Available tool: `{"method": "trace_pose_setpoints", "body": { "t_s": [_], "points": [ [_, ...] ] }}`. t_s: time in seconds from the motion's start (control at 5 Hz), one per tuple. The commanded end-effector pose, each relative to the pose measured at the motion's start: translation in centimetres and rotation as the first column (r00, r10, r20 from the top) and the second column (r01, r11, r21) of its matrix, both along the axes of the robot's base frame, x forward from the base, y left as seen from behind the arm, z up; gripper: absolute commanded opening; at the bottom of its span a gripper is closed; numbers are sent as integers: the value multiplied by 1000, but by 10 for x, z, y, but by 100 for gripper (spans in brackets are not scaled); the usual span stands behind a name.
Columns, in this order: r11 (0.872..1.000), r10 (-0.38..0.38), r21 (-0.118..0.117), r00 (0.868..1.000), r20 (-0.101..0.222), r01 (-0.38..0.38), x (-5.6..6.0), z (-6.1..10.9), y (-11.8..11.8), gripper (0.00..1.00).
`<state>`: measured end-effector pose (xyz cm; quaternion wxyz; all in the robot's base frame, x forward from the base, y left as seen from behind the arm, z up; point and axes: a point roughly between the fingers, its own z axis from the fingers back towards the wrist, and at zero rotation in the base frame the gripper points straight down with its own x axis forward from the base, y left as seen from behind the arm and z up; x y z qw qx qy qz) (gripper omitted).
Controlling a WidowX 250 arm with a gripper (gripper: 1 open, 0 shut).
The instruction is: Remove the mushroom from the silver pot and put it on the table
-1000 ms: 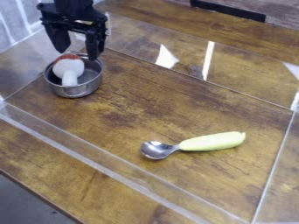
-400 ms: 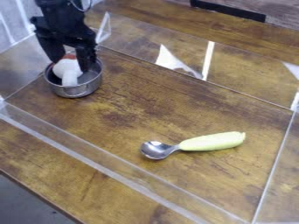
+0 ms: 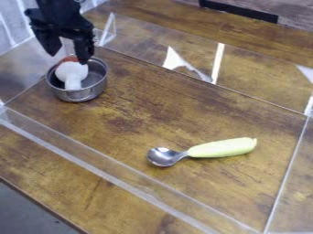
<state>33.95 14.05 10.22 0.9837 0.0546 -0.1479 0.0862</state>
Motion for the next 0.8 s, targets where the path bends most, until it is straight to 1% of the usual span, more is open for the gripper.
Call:
{"method": "trace_pose_setpoints", "body": {
  "t_s": [0.0,0.2,0.4,0.6],
  "points": [
    [999,-44,27,996,72,42,10,8,-2,100],
    [996,-84,30,993,78,82,14,-6,-12,100],
    [995,-96,43,992,79,93,21,-3,-18,100],
    [991,-127,40,990,59,125,26,3,-13,100]
  ]
}}
